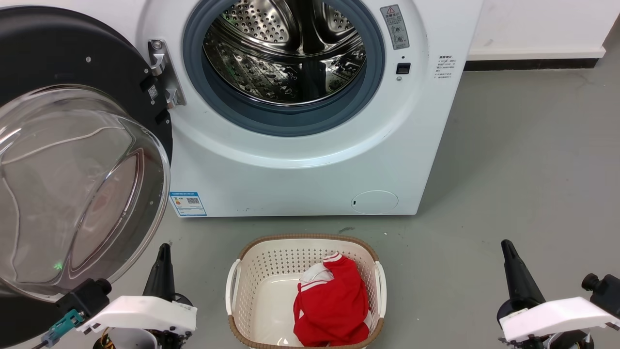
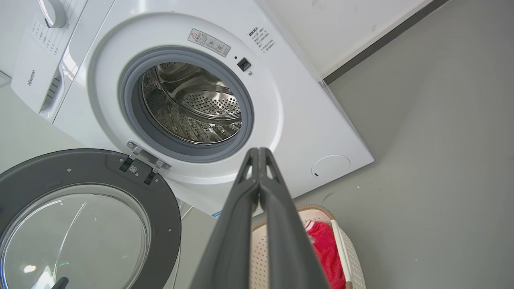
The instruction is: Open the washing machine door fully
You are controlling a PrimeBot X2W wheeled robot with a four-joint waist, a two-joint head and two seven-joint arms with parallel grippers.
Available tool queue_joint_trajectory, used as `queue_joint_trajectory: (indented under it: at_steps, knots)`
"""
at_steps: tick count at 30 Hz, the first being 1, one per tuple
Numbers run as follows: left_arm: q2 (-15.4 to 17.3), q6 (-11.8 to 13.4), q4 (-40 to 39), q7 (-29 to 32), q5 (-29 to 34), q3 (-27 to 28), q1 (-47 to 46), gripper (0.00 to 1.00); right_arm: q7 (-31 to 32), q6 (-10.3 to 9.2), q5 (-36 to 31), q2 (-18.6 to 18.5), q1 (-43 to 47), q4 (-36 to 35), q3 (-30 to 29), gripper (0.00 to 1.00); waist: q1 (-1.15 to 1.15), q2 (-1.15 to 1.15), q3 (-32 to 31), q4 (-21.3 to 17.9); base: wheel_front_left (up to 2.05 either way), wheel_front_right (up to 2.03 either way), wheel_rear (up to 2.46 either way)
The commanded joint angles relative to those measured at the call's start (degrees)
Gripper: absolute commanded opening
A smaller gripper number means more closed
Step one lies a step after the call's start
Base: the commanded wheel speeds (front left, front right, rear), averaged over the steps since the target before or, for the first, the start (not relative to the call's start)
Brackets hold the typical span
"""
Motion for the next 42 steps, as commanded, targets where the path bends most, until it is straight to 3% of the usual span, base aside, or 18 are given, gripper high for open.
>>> queue_joint_trajectory:
  at_steps: [1,12,42]
  knots:
    - [0.02,-0.41,-0.43,0.44,-1.95,0.43,-1.7,0.0,0.32,0.0,2.08,-0.49,-2.13,-0.36,-0.14,0.0,0.0,0.0,0.0,0.01,0.0,0.0,0.0]
    - [-0.43,-1.82,0.54,3.04,-12.39,1.54,-2.4,0.0,1.93,0.0,12.78,-0.63,-3.23,1.1,-0.72,0.0,0.0,0.0,0.0,0.16,0.0,0.0,0.0]
    - [-1.11,-4.38,2.32,7.73,-31.08,3.53,-3.59,0.0,5.12,-0.01,31.62,-0.57,-5.41,3.88,-2.09,0.0,0.0,0.0,0.0,0.47,0.0,0.0,0.0]
